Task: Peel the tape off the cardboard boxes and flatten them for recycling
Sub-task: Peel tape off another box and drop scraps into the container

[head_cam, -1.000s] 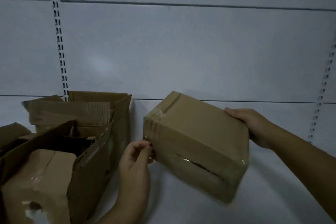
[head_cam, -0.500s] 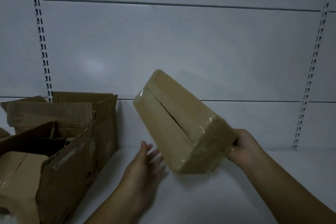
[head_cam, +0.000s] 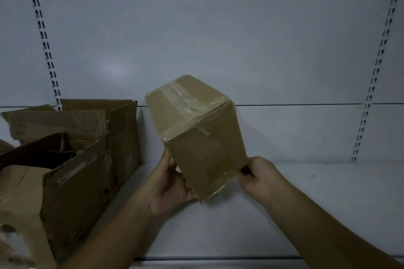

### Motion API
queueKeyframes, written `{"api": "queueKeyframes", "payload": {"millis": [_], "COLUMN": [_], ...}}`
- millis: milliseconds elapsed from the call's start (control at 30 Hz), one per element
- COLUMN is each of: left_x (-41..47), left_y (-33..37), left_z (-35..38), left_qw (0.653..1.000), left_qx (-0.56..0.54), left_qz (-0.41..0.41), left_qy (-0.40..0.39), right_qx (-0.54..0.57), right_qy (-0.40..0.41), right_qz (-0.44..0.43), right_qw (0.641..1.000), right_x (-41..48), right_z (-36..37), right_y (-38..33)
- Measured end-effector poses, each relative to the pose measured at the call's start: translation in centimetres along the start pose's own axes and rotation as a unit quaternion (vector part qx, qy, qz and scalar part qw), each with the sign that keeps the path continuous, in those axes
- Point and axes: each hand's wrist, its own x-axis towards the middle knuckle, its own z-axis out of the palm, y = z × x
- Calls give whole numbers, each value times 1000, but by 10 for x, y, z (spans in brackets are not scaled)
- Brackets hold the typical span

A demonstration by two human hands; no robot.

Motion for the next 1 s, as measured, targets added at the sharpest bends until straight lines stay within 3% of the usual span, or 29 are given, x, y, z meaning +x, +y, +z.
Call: {"api": "queueKeyframes", "payload": {"millis": [67, 167, 233, 300, 367, 467, 567, 700, 767, 800, 833, 900, 933, 1000], "left_x": [-5, -6, -8, -13, -18, -22, -17, -5, 1, 2, 5, 6, 5, 1], "left_y": [3, 5, 8, 12, 17, 20, 13, 1, -1, -2, -3, -4, -6, -10], "left_z": [8, 11, 12, 12, 13, 13, 6, -23, -34, -37, -43, -46, -47, -47], "left_qw": [1000, 992, 952, 908, 890, 840, 786, 692, 625, 585, 565, 584, 607, 635], "left_qx": [14, 50, 144, 221, 298, 446, 563, 685, 742, 772, 787, 777, 760, 735], "left_qz": [-9, 27, 125, 184, 179, 144, 96, 50, 33, 28, 28, 50, 62, 90], "left_qy": [-12, 110, 241, 304, 295, 275, 237, 223, 239, 245, 247, 230, 223, 219], "right_qx": [-5, -102, -209, -343, -489, -677, -803, -879, -890, -852, -785, -645, -613, -624], "right_qy": [-11, 4, 14, 12, -18, -28, -56, -54, 24, 53, 55, -25, -81, -186], "right_qz": [-1, -36, -56, -85, -118, -160, -128, -61, -189, -281, -356, -432, -433, -391], "right_qw": [1000, 994, 976, 936, 864, 718, 580, 469, 415, 440, 503, 630, 656, 650], "right_x": [-5, -10, -10, -9, -7, -4, -3, -9, -9, -10, -14, -24, -28, -28], "right_z": [0, -2, -8, -19, -29, -38, -46, -48, -42, -36, -26, -5, 5, 16], "right_y": [1, -2, -13, -25, -34, -41, -43, -41, -48, -53, -57, -62, -61, -53]}}
